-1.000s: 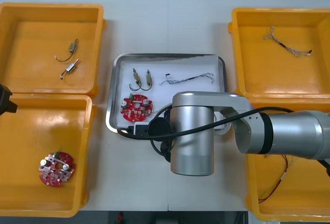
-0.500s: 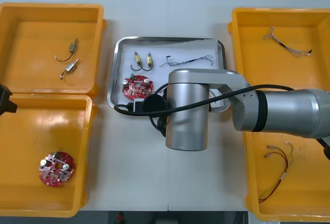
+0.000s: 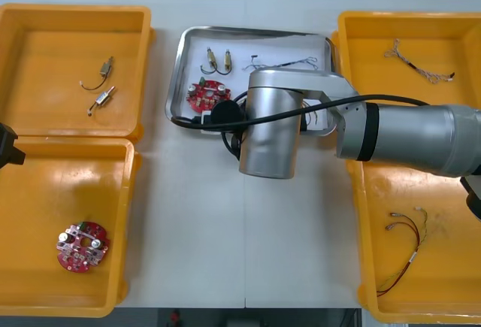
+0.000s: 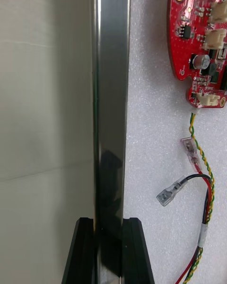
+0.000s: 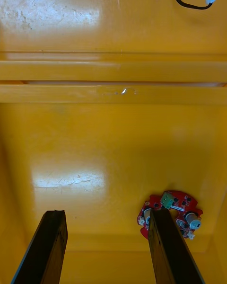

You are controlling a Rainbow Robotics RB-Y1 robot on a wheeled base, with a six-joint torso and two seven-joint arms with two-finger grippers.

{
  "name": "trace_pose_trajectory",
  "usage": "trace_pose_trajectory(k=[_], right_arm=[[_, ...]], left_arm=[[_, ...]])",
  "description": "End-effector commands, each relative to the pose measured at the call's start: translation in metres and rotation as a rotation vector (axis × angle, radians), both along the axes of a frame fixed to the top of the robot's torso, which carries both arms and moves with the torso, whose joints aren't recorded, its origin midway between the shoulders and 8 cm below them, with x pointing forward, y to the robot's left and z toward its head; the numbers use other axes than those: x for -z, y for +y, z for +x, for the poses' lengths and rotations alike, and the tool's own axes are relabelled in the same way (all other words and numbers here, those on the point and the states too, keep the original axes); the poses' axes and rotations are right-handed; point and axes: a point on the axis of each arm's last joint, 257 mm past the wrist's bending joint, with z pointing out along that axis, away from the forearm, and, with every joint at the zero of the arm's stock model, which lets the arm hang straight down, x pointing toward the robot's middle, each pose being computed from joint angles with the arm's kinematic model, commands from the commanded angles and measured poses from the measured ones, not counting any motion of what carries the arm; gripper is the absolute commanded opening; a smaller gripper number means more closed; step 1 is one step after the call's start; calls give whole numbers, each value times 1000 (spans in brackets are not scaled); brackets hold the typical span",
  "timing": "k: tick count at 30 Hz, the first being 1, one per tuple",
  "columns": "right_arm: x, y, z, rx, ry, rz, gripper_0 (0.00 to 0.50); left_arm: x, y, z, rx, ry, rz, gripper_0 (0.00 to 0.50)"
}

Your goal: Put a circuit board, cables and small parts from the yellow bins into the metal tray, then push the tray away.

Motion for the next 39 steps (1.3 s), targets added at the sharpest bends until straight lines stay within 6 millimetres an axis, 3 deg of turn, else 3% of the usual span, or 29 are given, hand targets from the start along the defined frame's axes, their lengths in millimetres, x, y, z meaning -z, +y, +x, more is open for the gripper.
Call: trace_pose_trajectory(k=[1,10,19,33,39], right_arm=[[-26,21,26,-115,-74,-48,0],[-39,18,62,-159,-127,-62,0],[-58,30,90,-184,-174,5,0],[-81,47,123,-223,-251,76,0],[-85,51,127,-237,-265,102,0]], left_arm=[[-18,13,7,-70,-44,9,500],[-18,13,7,-70,-44,9,500],[-18,13,7,-70,-44,9,500],[-18,13,7,-70,-44,9,500],[-18,13,7,-70,-44,9,500]])
